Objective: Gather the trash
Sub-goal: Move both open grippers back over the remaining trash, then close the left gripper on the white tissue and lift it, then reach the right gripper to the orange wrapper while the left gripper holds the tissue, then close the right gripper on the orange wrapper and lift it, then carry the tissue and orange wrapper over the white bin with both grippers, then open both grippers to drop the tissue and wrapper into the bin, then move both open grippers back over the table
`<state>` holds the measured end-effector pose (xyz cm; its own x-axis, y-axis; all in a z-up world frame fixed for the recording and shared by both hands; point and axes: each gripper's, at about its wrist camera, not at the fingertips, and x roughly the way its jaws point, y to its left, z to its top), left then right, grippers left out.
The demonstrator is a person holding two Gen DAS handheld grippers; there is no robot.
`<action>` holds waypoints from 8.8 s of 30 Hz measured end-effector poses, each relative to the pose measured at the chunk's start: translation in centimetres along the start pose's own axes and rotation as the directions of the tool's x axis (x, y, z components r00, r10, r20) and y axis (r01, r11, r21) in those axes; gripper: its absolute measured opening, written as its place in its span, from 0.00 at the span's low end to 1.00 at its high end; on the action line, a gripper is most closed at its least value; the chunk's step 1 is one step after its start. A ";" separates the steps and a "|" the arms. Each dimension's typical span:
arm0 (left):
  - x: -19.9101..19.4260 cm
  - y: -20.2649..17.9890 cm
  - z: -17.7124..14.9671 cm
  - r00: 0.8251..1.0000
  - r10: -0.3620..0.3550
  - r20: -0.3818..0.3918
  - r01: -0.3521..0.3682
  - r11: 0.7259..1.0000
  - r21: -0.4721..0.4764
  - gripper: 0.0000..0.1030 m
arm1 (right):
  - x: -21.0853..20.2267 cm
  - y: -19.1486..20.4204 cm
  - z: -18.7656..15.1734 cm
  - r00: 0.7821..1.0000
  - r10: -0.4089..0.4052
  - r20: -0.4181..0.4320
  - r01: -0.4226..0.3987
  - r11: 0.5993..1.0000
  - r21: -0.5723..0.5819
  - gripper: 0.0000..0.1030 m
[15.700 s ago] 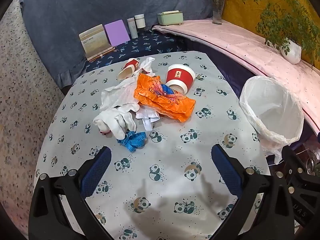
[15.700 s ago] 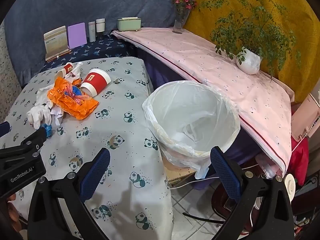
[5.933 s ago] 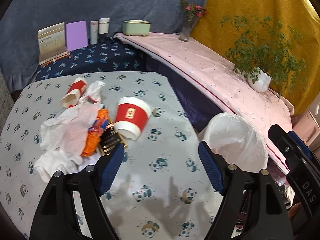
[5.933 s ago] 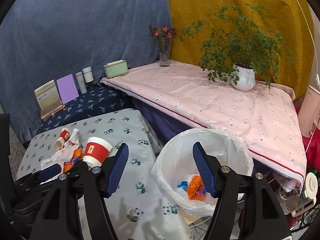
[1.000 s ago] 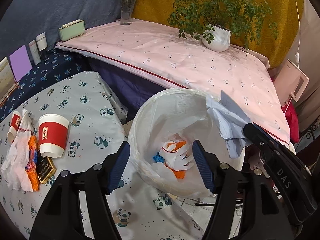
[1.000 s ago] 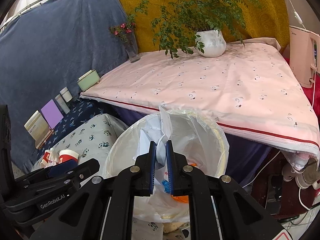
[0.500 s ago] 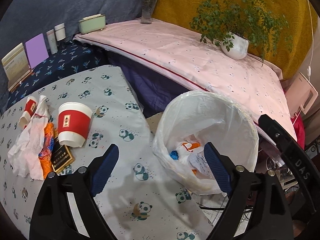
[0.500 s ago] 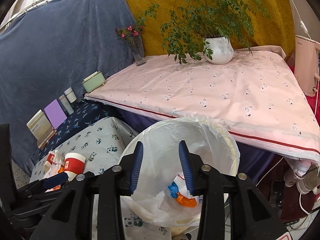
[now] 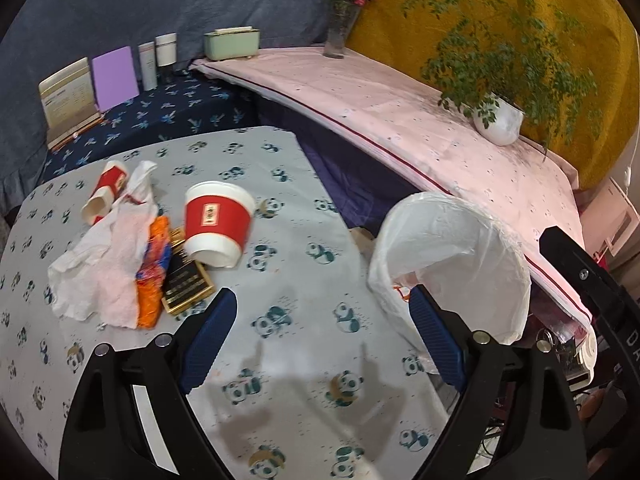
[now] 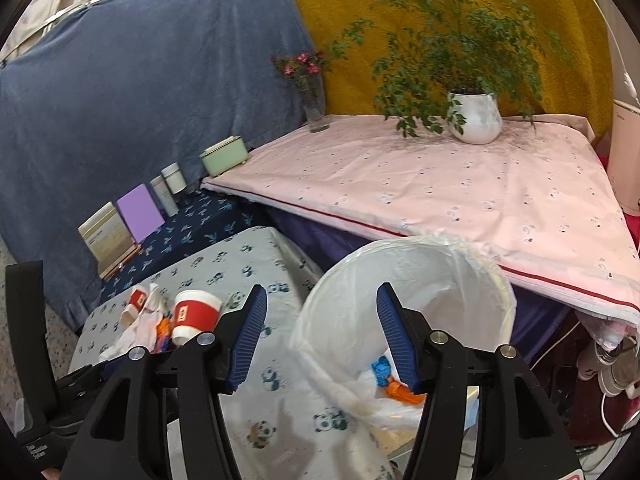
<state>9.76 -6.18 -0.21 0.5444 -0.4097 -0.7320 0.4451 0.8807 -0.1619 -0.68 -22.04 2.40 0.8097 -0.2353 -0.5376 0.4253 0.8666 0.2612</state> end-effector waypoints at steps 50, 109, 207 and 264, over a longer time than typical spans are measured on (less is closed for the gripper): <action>0.7 28.6 -2.7 0.968 0.241 -0.071 -0.251 0.902 -0.351 0.78 | 9.8 21.0 -9.1 0.936 0.161 -0.312 -0.244 0.938 -0.248 0.62; -0.9 27.7 -4.1 0.993 0.081 -0.091 -0.108 0.933 -0.342 0.02 | 15.0 23.9 -11.4 0.901 0.166 -0.402 -0.272 0.936 -0.222 0.61; 3.1 -13.9 2.3 0.980 -0.188 -0.069 0.199 0.946 0.256 0.34 | -0.2 -12.1 -2.9 0.995 -0.079 -0.064 0.090 0.979 0.181 0.10; -1.3 3.0 0.5 0.997 0.062 0.039 -0.060 0.996 -0.065 0.86 | 1.0 1.7 -0.6 0.997 0.054 -0.047 -0.054 0.999 0.002 0.52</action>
<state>10.78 -3.11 0.59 0.5982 -0.3628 -0.7145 0.3643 0.9173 -0.1607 0.64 -20.53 1.86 0.8113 -0.1672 -0.5602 0.3821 0.8769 0.2917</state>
